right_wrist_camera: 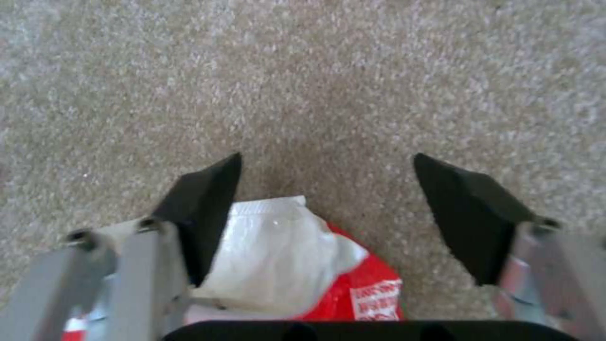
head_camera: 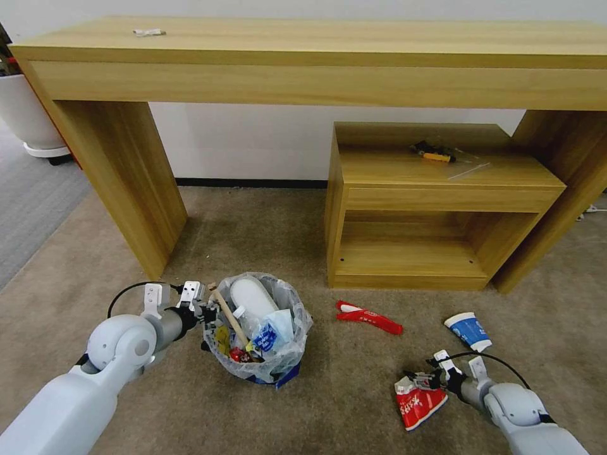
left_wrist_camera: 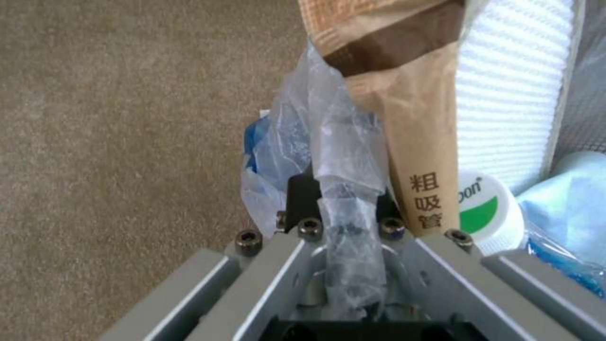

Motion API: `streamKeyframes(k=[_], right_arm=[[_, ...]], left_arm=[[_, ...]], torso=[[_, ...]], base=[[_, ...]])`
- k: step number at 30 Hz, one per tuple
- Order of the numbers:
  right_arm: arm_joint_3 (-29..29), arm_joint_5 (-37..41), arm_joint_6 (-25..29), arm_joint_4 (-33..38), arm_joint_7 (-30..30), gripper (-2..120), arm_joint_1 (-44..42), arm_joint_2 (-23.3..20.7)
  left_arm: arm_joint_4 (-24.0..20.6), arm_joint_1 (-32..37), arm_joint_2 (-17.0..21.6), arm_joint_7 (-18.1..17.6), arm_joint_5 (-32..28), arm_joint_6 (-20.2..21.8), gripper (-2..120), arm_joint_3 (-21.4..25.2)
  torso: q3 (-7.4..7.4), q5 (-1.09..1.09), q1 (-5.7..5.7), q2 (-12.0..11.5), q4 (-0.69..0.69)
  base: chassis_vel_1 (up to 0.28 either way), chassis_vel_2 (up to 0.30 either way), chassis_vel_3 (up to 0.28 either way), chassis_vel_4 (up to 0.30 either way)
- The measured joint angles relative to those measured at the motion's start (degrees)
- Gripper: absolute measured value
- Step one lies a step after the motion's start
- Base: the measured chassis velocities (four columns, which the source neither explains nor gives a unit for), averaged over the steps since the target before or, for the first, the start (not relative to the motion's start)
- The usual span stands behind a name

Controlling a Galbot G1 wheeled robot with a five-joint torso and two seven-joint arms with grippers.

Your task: Pick up the trash bin and place the garbage on the floor into it.

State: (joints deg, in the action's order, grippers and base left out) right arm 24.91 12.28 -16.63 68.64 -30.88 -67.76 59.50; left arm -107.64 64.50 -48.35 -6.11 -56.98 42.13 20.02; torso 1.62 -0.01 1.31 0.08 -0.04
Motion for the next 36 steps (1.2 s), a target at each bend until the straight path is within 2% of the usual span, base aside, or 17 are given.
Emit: streamKeyframes(k=[3, 6, 7, 12, 14, 15, 18, 22, 27, 32, 34, 36], right_arm=[[-0.2, 0.7, 0.1, -0.5, 0.9, 52, 0.4, 0.5], [-0.1, 0.9, 0.1, -0.3, 1.1, 45, 0.3, 0.4], [0.2, 1.2, 0.1, 0.1, 1.4, 37, 0.3, 0.3], [0.7, 1.8, 0.1, 1.1, 2.5, 25, -0.1, 0.1], [1.4, 2.3, 0.2, 2.5, 3.7, 12, -0.7, -0.1], [1.4, 2.3, 0.2, 2.5, 3.7, 12, -0.7, -0.1], [2.5, 3.4, 0.3, 5.6, 4.6, 0, -1.7, -0.4], [4.2, 5.8, 0.9, 10.8, 5.1, 0, -3.8, -1.0], [5.1, 5.2, 1.5, 12.6, 4.9, 0, -4.5, -1.7], [7.0, -0.6, 2.4, 12.8, -2.7, 0, -6.8, -4.8], [6.8, -3.0, 3.1, 12.7, -5.1, 8, -8.4, -6.8], [6.2, -3.3, 3.5, 12.6, -5.4, 12, -8.9, -7.5]], left_arm=[[0.2, 0.0, 0.3, 0.4, 0.0, 0.0, 0, 0.2], [0.4, -0.1, 0.4, 0.6, 0.0, 0.0, 0, 0.3], [0.4, -0.2, 0.5, 0.7, 0.0, 0.0, 0, 0.3], [0.4, -0.4, 0.5, 0.9, 0.0, 0.0, 0, 0.4], [0.5, -0.5, 0.5, 1.0, 0.0, 0.0, 0, 0.3], [0.5, -0.5, 0.5, 1.0, 0.0, 0.0, 0, 0.3], [0.5, -0.6, 0.5, 1.1, 0.0, 0.0, 0, 0.3], [0.5, -0.5, 0.4, 1.2, 0.1, 0.0, 0, 0.3], [0.5, -0.6, 0.3, 1.2, 0.1, 0.0, 0, 0.2], [0.2, -0.4, 0.3, 1.2, 0.2, 0.0, 0, 0.3], [0.3, -0.3, 0.2, 1.4, 0.6, 0.0, 0, 0.3], [0.4, -0.3, 0.2, 1.5, 0.8, 0.0, 0, 0.3]], torso=[[0.00, 0.02, 0.00, 0.0, 0.01], [0.00, 0.02, 0.00, 0.0, 0.00], [0.00, 0.03, 0.00, 0.0, 0.00], [0.00, 0.02, 0.00, 0.0, 0.00], [0.01, 0.04, 0.00, 0.0, -0.02], [0.01, 0.04, 0.00, 0.0, -0.02], [0.01, 0.02, 0.00, 0.0, -0.02], [0.00, 0.02, 0.00, 0.0, -0.01], [0.00, 0.02, 0.00, 0.0, 0.00], [0.00, 0.02, 0.00, 0.0, -0.01], [0.00, 0.02, 0.00, 0.0, -0.02], [0.00, 0.01, 0.00, 0.0, -0.02]], base=[[0.000, 0.000, 0.000, 0.000], [0.000, 0.000, 0.000, 0.000], [0.000, 0.000, 0.000, 0.000], [0.000, 0.000, 0.000, 0.000], [0.000, 0.000, 0.000, 0.000], [0.000, 0.000, 0.000, 0.000], [0.000, 0.000, 0.000, 0.000], [0.000, 0.000, 0.000, 0.000], [0.000, 0.000, 0.000, 0.000], [0.000, 0.000, 0.000, 0.000], [0.000, 0.000, 0.000, 0.000], [0.000, 0.000, 0.000, 0.000]])
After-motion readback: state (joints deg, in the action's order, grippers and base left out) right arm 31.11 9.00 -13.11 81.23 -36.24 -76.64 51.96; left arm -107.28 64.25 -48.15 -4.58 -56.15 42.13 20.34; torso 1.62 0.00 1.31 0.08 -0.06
